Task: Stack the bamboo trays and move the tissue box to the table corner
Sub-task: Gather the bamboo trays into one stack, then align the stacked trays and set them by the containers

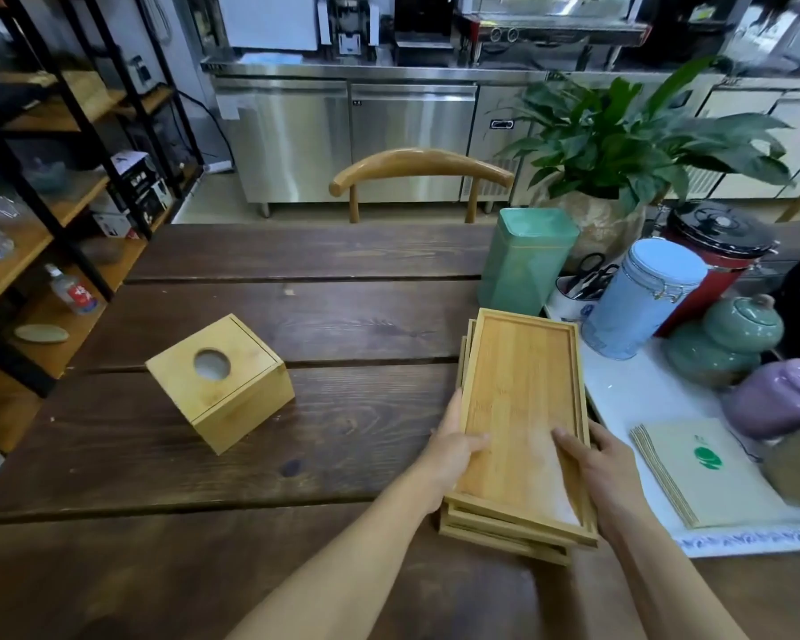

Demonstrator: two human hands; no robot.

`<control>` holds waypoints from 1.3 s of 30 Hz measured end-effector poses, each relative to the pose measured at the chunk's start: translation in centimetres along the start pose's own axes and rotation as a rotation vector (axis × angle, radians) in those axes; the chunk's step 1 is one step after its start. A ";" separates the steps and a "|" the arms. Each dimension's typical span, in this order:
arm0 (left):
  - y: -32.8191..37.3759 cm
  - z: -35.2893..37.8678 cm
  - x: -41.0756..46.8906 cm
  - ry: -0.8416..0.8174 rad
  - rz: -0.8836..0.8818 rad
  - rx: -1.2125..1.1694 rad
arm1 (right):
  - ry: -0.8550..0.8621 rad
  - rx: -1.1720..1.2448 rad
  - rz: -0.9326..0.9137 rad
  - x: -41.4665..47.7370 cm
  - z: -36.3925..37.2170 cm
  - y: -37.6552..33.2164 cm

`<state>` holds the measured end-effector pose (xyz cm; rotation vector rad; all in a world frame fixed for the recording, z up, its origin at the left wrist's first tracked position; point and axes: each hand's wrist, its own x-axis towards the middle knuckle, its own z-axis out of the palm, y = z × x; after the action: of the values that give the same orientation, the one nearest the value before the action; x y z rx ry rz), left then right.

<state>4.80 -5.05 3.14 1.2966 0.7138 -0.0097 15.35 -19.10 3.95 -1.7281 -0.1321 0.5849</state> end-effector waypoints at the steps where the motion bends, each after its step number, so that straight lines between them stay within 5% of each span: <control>1: -0.3 0.1 0.3 0.000 -0.010 -0.001 | -0.008 0.010 0.010 0.2 0.0 0.3; 39: -0.9 -0.1 4.2 0.119 0.059 -0.053 | -0.232 -0.075 0.104 4.7 -0.3 1.3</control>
<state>7.71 -3.68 0.35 1.2747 0.7713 0.1345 19.31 -17.82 1.32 -1.7422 -0.2315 0.8668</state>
